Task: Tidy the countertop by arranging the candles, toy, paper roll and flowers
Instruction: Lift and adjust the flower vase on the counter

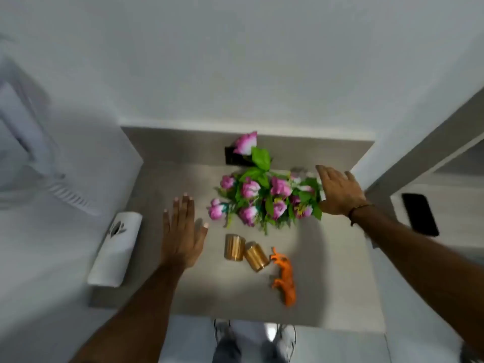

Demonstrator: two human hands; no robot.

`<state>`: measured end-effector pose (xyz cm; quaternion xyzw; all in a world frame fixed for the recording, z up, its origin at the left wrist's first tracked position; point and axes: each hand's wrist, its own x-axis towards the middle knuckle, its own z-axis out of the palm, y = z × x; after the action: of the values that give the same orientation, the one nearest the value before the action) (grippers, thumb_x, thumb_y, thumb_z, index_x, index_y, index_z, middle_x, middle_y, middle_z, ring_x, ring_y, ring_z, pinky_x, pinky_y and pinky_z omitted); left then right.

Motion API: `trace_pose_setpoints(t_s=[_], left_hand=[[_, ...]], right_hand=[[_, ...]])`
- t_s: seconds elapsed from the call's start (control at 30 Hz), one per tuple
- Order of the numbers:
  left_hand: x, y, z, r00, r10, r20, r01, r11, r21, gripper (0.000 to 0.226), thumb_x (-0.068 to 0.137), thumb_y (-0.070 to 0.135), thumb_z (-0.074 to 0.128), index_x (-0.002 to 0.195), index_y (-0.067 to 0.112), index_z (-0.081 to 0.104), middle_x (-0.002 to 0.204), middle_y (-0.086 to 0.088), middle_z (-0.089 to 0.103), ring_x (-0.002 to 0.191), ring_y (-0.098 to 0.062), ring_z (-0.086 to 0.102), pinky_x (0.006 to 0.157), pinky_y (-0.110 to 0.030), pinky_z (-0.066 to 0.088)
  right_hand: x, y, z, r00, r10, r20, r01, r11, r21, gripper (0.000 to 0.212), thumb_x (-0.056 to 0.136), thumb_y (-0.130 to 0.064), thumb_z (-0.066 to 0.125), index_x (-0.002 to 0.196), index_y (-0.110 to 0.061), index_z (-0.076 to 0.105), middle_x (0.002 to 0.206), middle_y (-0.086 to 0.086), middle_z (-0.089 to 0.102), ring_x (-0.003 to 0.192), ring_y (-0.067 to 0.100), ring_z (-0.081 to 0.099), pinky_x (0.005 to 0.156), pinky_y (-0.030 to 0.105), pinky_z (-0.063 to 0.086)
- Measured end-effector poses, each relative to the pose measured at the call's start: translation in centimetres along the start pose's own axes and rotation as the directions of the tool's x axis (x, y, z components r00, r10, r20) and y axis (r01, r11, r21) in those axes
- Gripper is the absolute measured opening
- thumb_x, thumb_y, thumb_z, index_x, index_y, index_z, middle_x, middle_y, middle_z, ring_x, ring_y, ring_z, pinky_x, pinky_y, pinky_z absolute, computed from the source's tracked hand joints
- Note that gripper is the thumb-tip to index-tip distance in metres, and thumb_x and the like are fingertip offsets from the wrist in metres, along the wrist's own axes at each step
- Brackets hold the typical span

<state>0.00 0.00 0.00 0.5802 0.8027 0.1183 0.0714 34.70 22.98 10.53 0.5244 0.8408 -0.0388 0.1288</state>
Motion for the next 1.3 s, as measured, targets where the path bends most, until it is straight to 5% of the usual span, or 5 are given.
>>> trace_pose_setpoints(t_s=[0.73,0.93,1.07,1.2,1.3], left_hand=[[-6.1,1.6,8.3,0.969,-0.196,0.153,0.203,0.978,-0.036,0.085,0.103,0.06,0.023,0.171,0.016,-0.001,0.182,-0.007,-0.003,0.17,-0.025,-0.004,0.138,-0.058,0.005],[-6.1,1.7,7.9,0.968,-0.184,0.172,0.193,0.981,-0.034,0.087,0.101,0.062,0.018,0.171,0.014,-0.002,0.182,-0.008,-0.005,0.169,-0.025,-0.008,0.138,-0.058,0.003],[-6.1,1.7,8.1,0.97,-0.189,0.153,0.195,0.981,-0.024,0.087,0.101,0.062,0.018,0.171,0.012,0.001,0.182,-0.009,-0.002,0.169,-0.026,-0.006,0.138,-0.058,0.005],[-6.2,1.6,8.3,0.97,-0.185,0.158,0.19,0.982,-0.016,0.087,0.101,0.061,0.018,0.171,0.013,-0.002,0.182,-0.008,-0.004,0.169,-0.026,-0.008,0.138,-0.058,0.003],[-6.2,1.5,8.4,0.971,-0.182,0.156,0.187,0.982,-0.017,0.087,0.101,0.062,0.018,0.171,0.014,-0.003,0.182,-0.008,-0.005,0.169,-0.026,-0.008,0.138,-0.058,0.002]], right_hand=[[4.1,4.2,4.9,0.985,0.081,-0.155,-0.013,0.917,0.398,0.077,0.054,-0.029,0.097,0.119,-0.001,0.065,0.111,0.018,0.066,0.104,0.038,0.063,0.091,0.043,0.048],[2.4,5.6,6.3,0.801,0.398,0.447,-0.494,0.017,0.87,0.055,0.098,-0.008,0.059,0.147,0.006,0.04,0.133,0.0,0.068,0.142,0.034,0.042,0.096,0.015,0.047],[2.7,5.7,6.4,0.748,0.303,0.591,-0.319,-0.617,0.719,0.075,0.08,-0.024,0.05,0.154,-0.019,0.037,0.161,-0.003,0.037,0.152,0.017,0.029,0.119,0.025,0.024],[2.1,5.5,6.0,0.831,0.033,0.555,-0.413,-0.63,0.657,0.05,0.107,-0.029,0.002,0.111,-0.061,0.04,0.165,0.024,0.017,0.155,0.036,0.011,0.116,0.046,0.024],[3.2,6.5,6.4,0.729,0.157,0.666,-0.411,-0.677,0.61,0.047,0.111,-0.033,0.015,0.152,-0.025,0.038,0.165,0.006,0.027,0.155,0.026,0.022,0.118,0.025,0.024]])
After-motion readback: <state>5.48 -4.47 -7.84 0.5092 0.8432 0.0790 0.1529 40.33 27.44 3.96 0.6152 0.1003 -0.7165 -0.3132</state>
